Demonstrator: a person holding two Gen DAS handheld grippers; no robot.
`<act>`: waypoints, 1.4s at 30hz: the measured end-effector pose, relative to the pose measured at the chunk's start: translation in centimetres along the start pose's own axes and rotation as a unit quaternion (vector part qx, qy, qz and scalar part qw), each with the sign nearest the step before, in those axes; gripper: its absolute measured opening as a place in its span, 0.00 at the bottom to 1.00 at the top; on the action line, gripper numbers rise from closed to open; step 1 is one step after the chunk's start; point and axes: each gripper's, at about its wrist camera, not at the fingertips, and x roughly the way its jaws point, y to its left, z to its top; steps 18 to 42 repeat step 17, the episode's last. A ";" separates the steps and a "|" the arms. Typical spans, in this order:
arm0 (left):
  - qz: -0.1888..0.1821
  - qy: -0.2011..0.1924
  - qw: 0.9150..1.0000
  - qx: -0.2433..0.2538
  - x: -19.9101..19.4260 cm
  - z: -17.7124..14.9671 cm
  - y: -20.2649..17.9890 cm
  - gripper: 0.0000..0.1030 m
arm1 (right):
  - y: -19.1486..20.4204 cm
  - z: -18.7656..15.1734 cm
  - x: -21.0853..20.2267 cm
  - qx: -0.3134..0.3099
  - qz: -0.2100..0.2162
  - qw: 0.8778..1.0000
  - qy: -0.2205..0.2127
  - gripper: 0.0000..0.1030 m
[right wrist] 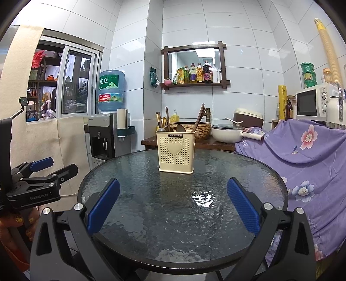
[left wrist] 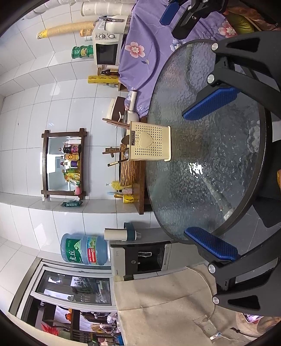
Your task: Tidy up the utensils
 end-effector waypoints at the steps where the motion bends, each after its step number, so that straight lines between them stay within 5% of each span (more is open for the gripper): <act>1: -0.001 0.000 1.000 0.000 0.0 0.0 0.0 0.94 | 0.0 0.0 0.0 0.000 0.000 1.000 0.000 0.95; 42: -0.001 0.005 1.000 0.000 0.1 0.1 0.0 0.94 | 0.0 -0.3 0.1 0.000 -0.001 1.000 0.004 0.95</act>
